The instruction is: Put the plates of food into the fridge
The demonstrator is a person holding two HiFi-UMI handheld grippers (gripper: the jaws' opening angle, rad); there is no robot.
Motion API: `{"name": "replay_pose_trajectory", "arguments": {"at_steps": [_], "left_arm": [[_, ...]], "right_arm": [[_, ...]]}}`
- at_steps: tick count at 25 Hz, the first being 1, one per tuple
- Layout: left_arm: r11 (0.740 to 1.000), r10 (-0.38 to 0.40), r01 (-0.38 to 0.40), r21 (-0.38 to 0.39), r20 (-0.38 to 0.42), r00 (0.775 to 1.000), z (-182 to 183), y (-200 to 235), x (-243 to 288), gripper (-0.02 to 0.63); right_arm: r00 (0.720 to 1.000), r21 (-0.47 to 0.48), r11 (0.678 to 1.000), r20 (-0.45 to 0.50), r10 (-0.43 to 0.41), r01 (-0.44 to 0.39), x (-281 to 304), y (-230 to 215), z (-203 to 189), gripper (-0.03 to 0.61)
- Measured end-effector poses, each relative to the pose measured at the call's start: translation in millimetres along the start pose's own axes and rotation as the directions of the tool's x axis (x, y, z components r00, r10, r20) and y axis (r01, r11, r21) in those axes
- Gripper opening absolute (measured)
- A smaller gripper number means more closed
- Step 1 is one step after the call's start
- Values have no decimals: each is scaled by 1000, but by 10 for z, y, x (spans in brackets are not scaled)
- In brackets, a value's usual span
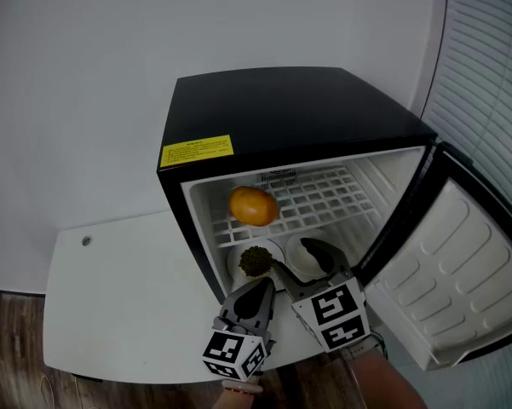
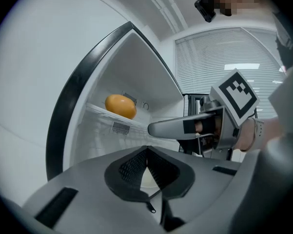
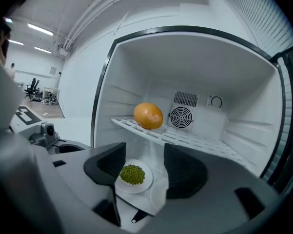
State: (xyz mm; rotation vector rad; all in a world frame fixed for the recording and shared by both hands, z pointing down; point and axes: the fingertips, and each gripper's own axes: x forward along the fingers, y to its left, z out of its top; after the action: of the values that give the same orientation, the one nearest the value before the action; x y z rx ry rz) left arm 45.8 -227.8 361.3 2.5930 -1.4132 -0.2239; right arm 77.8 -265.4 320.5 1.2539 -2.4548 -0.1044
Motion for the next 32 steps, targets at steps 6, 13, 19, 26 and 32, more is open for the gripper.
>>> {"name": "replay_pose_trajectory", "arguments": {"at_steps": [6,13,19,26,32], "left_arm": [[1000,8,-8,16,-2,1000,4,-17,-105,8],[1000,5,-5,13,1,1000,-26,-64,-287,8],[1000,2,-2,20,-7,1000,-38,-114,-442,8],[1000,0,0,12,-5,1000,-125,-140,-599,8],[1000,10,-10,17,-9,1000,-82,-144,-653,8]], "right_arm": [[1000,56,998,-1,5,-5,-149,150,-191,8],[999,137,990,15,42,-44,-316,397,-339,7],[998,199,978,27,57,-61,-431,604,-476,6],[999,250,967,40,32,-41,-539,704,-557,6],[999,286,958,53,6,-21,-586,713,-589,5]]}}
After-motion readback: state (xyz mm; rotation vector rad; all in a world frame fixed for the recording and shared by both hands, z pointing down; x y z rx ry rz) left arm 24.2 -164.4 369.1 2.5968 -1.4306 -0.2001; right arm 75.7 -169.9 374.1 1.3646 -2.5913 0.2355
